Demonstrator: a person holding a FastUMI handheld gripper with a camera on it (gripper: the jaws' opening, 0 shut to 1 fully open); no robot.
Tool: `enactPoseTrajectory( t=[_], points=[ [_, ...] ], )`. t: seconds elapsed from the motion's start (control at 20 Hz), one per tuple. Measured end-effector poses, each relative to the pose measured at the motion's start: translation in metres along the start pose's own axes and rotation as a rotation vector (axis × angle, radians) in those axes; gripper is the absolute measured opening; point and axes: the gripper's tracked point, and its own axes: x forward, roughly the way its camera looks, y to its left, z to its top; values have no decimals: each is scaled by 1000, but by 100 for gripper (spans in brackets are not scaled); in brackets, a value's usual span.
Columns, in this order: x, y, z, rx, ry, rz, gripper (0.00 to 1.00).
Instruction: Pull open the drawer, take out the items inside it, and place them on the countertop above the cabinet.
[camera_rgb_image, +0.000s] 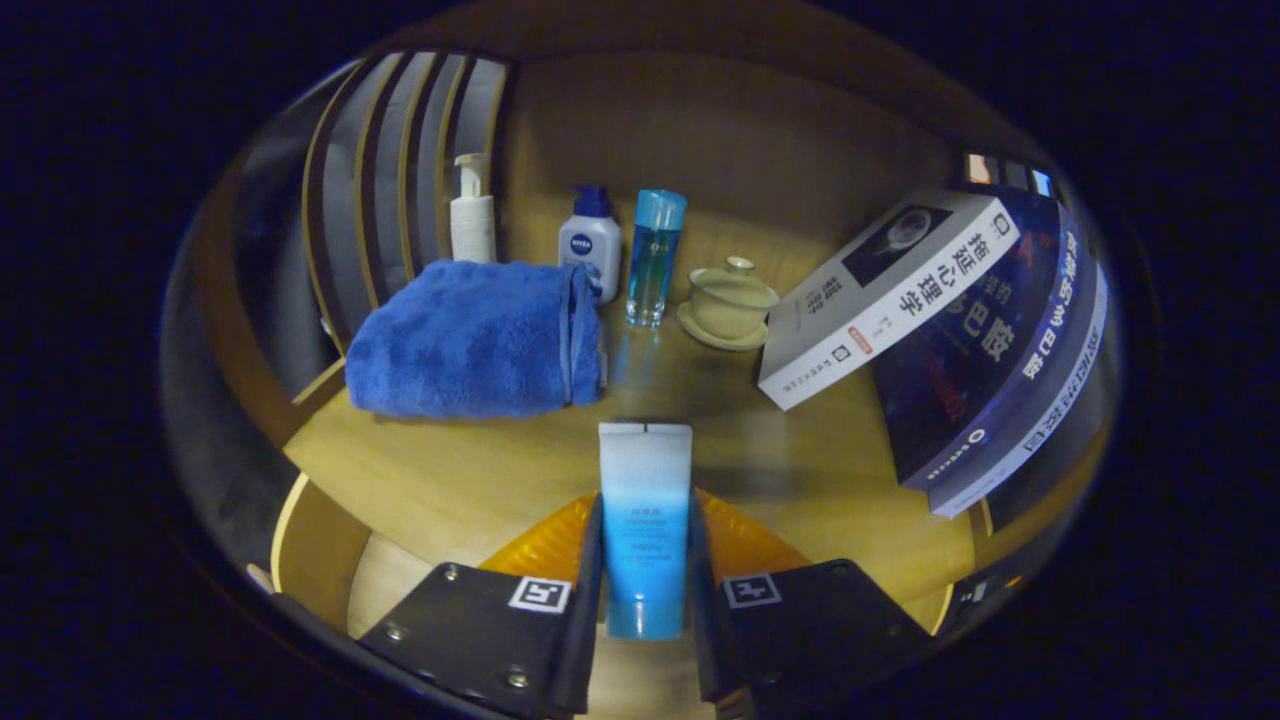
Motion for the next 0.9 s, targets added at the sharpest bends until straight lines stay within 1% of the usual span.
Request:
enactPoseTrajectory(
  t=[0.2, 0.35, 0.4, 0.45, 0.65, 0.75, 0.9],
  points=[
    [11, 1, 6, 52, -15, -9, 41],
    [16, 2, 11, 69, -35, -15, 41],
    [18, 2, 11, 64, -42, -14, 43],
    [16, -1, 11, 49, -54, -36, 45],
    [-3, -4, 25, -15, -178, -64, 81],
    [-23, 2, 32, -40, -240, -53, 99],
    [-53, 14, 38, -66, -319, -20, 99]
  ],
)
